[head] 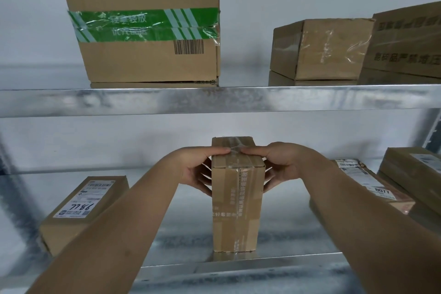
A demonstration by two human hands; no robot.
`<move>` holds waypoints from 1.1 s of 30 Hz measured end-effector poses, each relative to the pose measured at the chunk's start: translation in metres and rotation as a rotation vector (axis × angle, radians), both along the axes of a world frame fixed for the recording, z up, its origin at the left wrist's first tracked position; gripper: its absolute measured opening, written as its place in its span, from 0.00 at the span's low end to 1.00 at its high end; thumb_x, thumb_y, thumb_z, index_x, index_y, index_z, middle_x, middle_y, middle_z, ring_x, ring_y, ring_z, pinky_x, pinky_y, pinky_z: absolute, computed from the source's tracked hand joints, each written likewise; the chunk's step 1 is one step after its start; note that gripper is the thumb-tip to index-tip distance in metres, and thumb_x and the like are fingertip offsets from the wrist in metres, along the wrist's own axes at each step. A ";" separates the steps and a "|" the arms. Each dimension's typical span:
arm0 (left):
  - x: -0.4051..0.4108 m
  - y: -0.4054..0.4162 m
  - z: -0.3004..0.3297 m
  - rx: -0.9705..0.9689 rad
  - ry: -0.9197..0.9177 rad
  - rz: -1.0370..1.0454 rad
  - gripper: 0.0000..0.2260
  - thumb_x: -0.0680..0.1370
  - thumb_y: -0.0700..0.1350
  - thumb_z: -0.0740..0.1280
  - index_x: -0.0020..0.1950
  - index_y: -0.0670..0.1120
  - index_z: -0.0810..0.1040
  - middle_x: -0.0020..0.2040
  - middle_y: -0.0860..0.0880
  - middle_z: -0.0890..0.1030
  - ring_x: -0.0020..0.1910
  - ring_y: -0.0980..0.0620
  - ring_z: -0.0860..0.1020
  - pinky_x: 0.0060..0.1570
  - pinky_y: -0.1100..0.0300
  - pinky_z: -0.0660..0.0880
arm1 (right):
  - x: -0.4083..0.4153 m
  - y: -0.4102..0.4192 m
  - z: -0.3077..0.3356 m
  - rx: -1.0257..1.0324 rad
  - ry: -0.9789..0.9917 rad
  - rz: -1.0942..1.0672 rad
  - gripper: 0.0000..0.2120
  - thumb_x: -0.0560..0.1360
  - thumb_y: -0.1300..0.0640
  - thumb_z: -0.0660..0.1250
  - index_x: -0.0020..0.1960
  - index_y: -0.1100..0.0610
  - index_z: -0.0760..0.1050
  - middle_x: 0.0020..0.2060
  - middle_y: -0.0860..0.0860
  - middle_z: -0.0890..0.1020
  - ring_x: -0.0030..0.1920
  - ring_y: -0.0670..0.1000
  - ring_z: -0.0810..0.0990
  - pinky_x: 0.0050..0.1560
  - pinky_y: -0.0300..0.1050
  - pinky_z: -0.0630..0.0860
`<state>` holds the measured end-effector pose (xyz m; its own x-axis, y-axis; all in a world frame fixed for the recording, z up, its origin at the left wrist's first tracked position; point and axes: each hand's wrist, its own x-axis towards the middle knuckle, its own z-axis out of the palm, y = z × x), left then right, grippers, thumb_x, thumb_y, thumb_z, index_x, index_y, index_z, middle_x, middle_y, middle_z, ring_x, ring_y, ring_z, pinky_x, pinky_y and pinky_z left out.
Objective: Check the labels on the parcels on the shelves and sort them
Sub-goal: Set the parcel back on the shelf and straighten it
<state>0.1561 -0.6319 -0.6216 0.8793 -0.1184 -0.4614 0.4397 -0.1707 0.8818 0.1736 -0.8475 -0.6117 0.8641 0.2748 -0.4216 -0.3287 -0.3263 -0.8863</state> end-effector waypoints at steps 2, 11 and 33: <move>0.001 -0.001 0.001 0.006 -0.004 -0.007 0.21 0.73 0.53 0.77 0.55 0.38 0.79 0.52 0.37 0.82 0.47 0.38 0.84 0.47 0.37 0.83 | 0.000 0.000 0.000 0.007 -0.001 -0.001 0.33 0.66 0.46 0.81 0.61 0.66 0.78 0.55 0.66 0.84 0.51 0.67 0.85 0.52 0.72 0.80; 0.006 0.001 0.000 0.015 -0.006 -0.036 0.20 0.75 0.51 0.76 0.58 0.38 0.80 0.55 0.38 0.82 0.49 0.38 0.83 0.46 0.40 0.83 | 0.002 0.001 -0.001 0.010 -0.003 -0.006 0.28 0.71 0.50 0.79 0.62 0.66 0.77 0.58 0.66 0.82 0.54 0.68 0.84 0.53 0.72 0.79; 0.008 0.004 -0.011 -0.012 -0.028 0.005 0.23 0.72 0.54 0.78 0.59 0.39 0.81 0.57 0.37 0.84 0.55 0.38 0.84 0.52 0.39 0.82 | 0.005 -0.002 -0.012 0.012 -0.028 -0.011 0.26 0.72 0.45 0.76 0.59 0.64 0.81 0.54 0.64 0.85 0.52 0.65 0.86 0.46 0.62 0.84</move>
